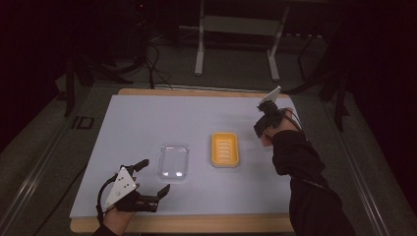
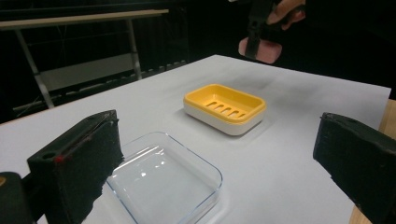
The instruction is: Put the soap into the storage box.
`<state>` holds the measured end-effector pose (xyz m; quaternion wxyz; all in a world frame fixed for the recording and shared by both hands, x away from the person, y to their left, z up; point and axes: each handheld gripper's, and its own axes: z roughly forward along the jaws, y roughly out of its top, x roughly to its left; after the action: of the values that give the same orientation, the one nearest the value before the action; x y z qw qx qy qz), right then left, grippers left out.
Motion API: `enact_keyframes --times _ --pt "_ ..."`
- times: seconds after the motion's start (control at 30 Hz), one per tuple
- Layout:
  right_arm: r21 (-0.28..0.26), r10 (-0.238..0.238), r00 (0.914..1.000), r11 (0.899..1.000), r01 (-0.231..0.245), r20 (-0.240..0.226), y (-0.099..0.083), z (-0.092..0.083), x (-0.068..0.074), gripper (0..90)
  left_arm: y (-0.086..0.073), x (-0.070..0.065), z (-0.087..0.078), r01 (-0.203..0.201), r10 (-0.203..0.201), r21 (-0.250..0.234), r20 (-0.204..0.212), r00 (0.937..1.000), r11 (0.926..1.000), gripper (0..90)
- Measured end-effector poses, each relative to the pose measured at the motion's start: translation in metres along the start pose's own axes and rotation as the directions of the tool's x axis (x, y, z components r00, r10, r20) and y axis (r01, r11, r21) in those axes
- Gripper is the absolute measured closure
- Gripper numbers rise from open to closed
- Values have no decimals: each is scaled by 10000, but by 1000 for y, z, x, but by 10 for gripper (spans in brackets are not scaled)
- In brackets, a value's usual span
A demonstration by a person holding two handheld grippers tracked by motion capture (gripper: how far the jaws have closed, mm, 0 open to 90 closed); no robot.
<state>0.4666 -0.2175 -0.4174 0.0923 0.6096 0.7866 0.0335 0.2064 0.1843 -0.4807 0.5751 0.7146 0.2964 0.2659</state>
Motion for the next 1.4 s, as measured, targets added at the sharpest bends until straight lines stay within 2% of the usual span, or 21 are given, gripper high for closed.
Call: enact_keyframes --times 0.17,0.3,0.37,0.5,0.6,0.67,0.87,1.03,1.23,1.4 --pt "-77 166 9998 9998 -167 -67 8 -16 10 373 0 0 1 -35 35 36 9 10000 10000 14" --pt "-137 101 9999 9999 -102 -74 13 -26 20 373 0 0 1 -37 36 37 19 10000 10000 14" --pt "-124 92 9998 9999 -94 -153 18 -31 30 373 0 0 1 -31 31 19 35 10000 10000 14" --pt "-130 18 9995 9999 -22 -324 22 -34 43 373 0 -1 0 -20 21 -35 30 10000 10000 14" --pt "-204 79 9995 9998 -85 -313 24 -35 53 373 0 0 0 -30 30 -33 30 10000 10000 14" --pt "-171 -37 9996 9998 32 -287 25 -36 60 373 1 -1 0 -3 4 -42 41 10000 10000 14" --pt "-352 -141 9984 9993 121 -550 29 -40 82 373 1 -1 0 -65 65 -2 70 10000 10000 14" --pt "-416 -297 9978 9988 273 -590 29 -39 97 373 1 -1 -1 -82 82 -29 77 9999 10000 14" --pt "-287 -470 9959 9986 448 -778 27 -26 113 373 1 -2 -1 -96 97 -60 90 9999 9999 14" --pt "-539 -223 9948 9984 170 -989 26 -20 119 373 1 -2 -1 -111 111 -51 103 9999 9999 14"
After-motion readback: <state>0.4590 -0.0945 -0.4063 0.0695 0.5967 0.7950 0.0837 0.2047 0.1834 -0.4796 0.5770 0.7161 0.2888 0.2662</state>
